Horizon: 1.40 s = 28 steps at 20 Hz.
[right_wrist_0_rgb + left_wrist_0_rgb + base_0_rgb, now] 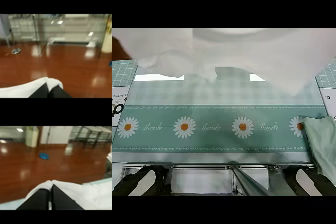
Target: Fold the shirts.
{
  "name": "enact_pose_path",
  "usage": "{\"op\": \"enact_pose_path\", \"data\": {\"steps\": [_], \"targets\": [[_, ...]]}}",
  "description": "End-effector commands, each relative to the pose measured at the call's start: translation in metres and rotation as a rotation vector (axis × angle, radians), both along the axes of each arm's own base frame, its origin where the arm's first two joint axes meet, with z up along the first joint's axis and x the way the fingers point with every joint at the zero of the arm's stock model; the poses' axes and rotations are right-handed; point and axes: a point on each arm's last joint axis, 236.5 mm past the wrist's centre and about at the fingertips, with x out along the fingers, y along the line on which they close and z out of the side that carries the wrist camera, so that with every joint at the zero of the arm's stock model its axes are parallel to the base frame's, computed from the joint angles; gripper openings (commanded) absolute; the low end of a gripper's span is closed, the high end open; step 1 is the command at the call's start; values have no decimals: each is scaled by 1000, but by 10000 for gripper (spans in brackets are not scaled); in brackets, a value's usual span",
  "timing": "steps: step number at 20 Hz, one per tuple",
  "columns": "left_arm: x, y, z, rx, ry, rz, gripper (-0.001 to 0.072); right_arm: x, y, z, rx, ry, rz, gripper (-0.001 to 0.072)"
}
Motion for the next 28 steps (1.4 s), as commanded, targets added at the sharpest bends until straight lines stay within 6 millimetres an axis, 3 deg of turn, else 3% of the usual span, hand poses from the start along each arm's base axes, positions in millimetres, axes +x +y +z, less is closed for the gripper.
{"op": "enact_pose_path", "data": {"steps": [1, 3, 6, 8, 10, 13, 16, 19, 22, 24, 26, 28], "targets": [[-72, 8, 40, 113, -140, 126, 24, -68, 11, 26, -76, -72, -66, 28], [-109, 13, 47, 165, -191, 196, 24, -92, 18, 20, -104, -57, -77, 28], [-154, 47, 43, 218, -203, 398, 24, -113, 5, 13, -121, -31, -167, 28], [-163, 65, 30, 214, -168, 483, 24, -118, -11, 3, -122, 11, -238, 28], [-150, 75, 5, 187, -89, 506, 24, -111, -20, -6, -109, 48, -263, 28], [-92, 89, -61, 163, 109, 492, 24, -78, -25, -46, -66, 177, -224, 28], [-22, 85, -142, 63, 287, 410, 24, -24, -16, -114, 21, 375, -88, 28], [50, 76, -223, -62, 436, 323, 24, 45, -12, -204, 159, 591, 54, 28], [118, 85, -305, -76, 596, 324, 24, 114, -21, -300, 233, 771, 100, 28], [164, 90, -354, -110, 671, 336, 24, 165, -16, -356, 233, 817, 109, 28], [204, 88, -399, -151, 752, 329, 24, 213, -4, -407, 236, 855, 121, 28], [240, 84, -433, -218, 816, 315, 24, 257, 1, -445, 266, 881, 110, 28]]}}
